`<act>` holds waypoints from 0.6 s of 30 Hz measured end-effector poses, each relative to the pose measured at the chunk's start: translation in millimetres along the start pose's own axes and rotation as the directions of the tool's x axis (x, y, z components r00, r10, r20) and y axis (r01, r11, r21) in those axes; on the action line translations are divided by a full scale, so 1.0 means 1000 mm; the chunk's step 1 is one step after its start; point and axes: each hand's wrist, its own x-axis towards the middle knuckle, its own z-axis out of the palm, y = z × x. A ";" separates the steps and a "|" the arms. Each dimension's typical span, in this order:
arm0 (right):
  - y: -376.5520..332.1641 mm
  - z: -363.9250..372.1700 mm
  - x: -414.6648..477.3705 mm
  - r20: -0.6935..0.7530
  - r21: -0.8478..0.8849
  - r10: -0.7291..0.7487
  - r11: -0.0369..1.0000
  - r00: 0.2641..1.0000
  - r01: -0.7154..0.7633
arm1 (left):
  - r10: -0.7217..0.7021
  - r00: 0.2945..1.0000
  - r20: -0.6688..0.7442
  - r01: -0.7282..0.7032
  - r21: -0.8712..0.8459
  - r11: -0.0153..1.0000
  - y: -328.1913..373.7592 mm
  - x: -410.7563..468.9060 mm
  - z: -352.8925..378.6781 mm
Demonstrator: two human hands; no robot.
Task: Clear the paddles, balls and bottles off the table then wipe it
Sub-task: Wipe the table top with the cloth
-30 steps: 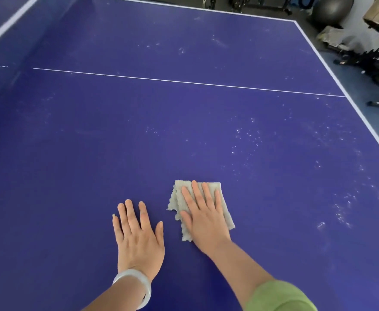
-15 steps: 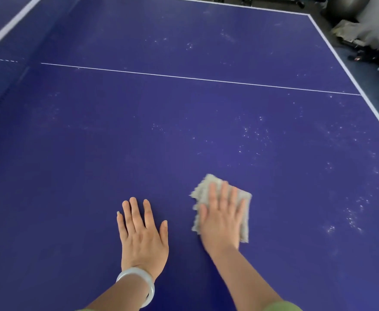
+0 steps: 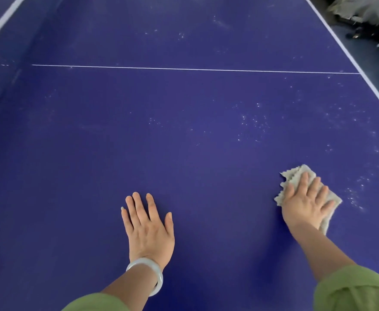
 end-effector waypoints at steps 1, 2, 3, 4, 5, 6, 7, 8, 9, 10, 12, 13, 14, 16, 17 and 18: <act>-0.004 0.006 -0.017 -0.008 0.001 0.015 1.000 1.000 -0.015 | 0.000 1.000 0.007 0.000 -0.001 1.000 0.000 0.000 -0.001; -0.014 0.012 -0.039 -0.017 -0.013 -0.003 1.000 1.000 0.002 | 0.000 1.000 0.012 0.000 -0.003 1.000 0.000 0.000 -0.002; -0.025 0.020 -0.062 -0.020 -0.036 -0.063 0.997 0.998 0.062 | 0.000 1.000 0.015 0.000 -0.006 1.000 0.001 0.000 -0.002; -0.038 0.026 -0.086 -0.023 -0.060 -0.163 0.985 0.986 0.161 | -0.001 1.000 0.018 0.001 -0.010 1.000 0.001 0.000 -0.002; -0.050 0.033 -0.112 -0.026 -0.078 -0.285 0.956 0.958 0.282 | -0.001 1.000 0.023 0.002 -0.018 1.000 0.001 0.000 -0.002; -0.058 0.040 -0.137 -0.014 -0.099 -0.413 0.907 0.910 0.410 | 0.000 1.000 0.026 0.001 -0.027 1.000 0.001 0.000 -0.002; -0.060 0.046 -0.158 0.006 -0.118 -0.532 0.840 0.847 0.529 | 0.004 1.000 0.023 -0.003 -0.034 0.999 0.000 -0.001 -0.002; -0.056 0.048 -0.174 0.045 -0.129 -0.624 0.771 0.780 0.624 | 0.008 1.000 0.020 -0.008 -0.037 0.999 -0.001 -0.001 -0.001; -0.047 0.047 -0.181 0.078 -0.142 -0.690 0.707 0.720 0.693 | 0.010 1.000 0.022 -0.009 -0.039 0.999 -0.001 -0.001 -0.001; -0.033 0.043 -0.180 0.090 -0.164 -0.726 0.665 0.682 0.729 | 0.009 1.000 0.026 -0.008 -0.041 0.999 -0.002 -0.001 -0.001; 0.003 0.039 -0.163 0.053 -0.213 -0.667 0.720 0.743 0.661 | 0.014 1.000 0.028 -0.012 -0.053 0.999 -0.002 -0.001 -0.003; 0.022 0.037 -0.153 0.009 -0.215 -0.550 0.815 0.835 0.539 | 0.018 0.999 0.034 -0.016 -0.062 0.998 -0.001 -0.001 -0.004; 0.037 0.033 -0.144 -0.043 -0.186 -0.391 0.907 0.919 0.378 | 0.019 0.999 0.039 -0.016 -0.068 0.998 -0.001 -0.002 -0.005; 0.053 0.029 -0.136 -0.070 -0.096 -0.123 0.989 0.990 0.116 | 0.010 0.999 0.045 -0.006 -0.077 0.997 -0.002 -0.002 -0.005; 0.053 0.028 -0.136 -0.059 -0.065 -0.061 0.996 0.996 0.057 | 0.007 0.998 0.055 -0.002 -0.085 0.996 -0.002 -0.002 -0.007; 0.050 0.028 -0.137 -0.052 -0.047 -0.028 0.999 0.998 0.026 | 0.009 0.998 0.065 -0.003 -0.088 0.996 -0.002 -0.002 -0.008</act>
